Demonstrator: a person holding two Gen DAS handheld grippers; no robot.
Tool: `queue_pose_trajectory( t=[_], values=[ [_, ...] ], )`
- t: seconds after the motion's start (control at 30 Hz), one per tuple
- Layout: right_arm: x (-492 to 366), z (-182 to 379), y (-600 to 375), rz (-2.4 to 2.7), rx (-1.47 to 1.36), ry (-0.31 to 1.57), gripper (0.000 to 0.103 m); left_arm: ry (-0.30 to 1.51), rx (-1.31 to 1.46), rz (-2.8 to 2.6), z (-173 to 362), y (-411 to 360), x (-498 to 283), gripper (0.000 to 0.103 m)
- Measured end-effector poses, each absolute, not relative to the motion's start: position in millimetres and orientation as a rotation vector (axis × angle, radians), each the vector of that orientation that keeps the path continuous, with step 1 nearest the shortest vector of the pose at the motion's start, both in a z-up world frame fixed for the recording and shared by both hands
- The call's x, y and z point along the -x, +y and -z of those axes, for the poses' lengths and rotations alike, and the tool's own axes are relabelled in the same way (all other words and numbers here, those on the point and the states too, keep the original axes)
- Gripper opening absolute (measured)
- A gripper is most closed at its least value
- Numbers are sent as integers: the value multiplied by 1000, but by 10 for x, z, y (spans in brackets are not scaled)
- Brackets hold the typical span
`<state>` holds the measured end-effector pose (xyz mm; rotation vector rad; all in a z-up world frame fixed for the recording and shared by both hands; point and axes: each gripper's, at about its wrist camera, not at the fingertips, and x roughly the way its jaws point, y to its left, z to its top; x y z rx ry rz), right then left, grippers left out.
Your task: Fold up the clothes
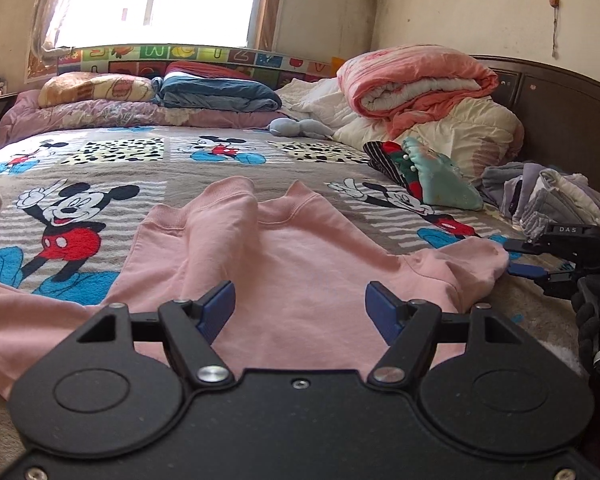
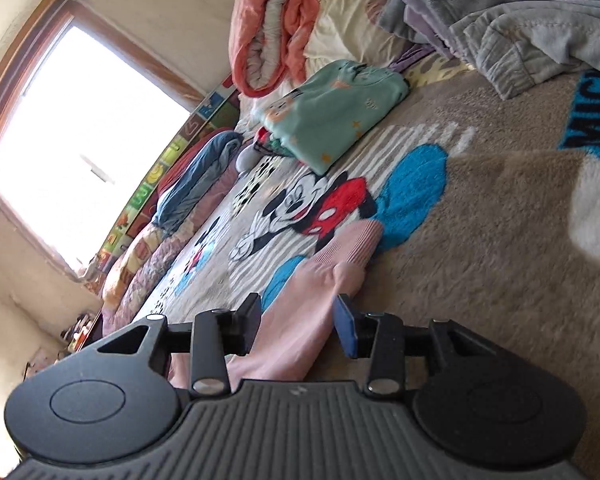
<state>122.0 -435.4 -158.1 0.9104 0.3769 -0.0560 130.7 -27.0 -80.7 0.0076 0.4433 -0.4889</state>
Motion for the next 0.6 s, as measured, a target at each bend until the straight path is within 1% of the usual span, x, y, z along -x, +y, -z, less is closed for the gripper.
queue_pose_trajectory(
  t=[0.1,0.17,0.2,0.23,0.27,0.3,0.33,0.4,0.47,0.53,0.57,0.6],
  values=[
    [-1152,1659,-4092,-25,-935,447,49,425,-133,562,855,-558,-1106,71],
    [-1153,1674,-3949,-43,-919,488,49,408,-242,609,905,-792,-946,71],
    [-1157,1671,-3903,-71,-937,495,51,398,-298,623,938,-904,-867,71],
    [-1172,1668,-3882,-96,-967,504,57,389,-355,628,977,-1011,-790,71],
    [-1197,1659,-3860,-117,-990,517,61,379,-416,625,1021,-1120,-716,71],
    [-1222,1651,-3837,-138,-1012,529,69,370,-471,615,1063,-1211,-654,71],
    [-1247,1643,-3815,-159,-1034,542,73,355,-535,604,1110,-1311,-589,71],
    [-1279,1648,-3779,-175,-1080,552,76,326,-661,570,1203,-1498,-509,71],
    [-1305,1659,-3751,-180,-1118,558,77,306,-736,517,1271,-1636,-500,71],
    [-1340,1658,-3743,-183,-1123,569,76,298,-781,478,1333,-1741,-542,70],
    [-1355,1662,-3740,-182,-1124,573,74,291,-806,461,1369,-1784,-566,69],
    [-1365,1682,-3748,-179,-1129,573,66,284,-830,444,1405,-1827,-589,66]
  ],
)
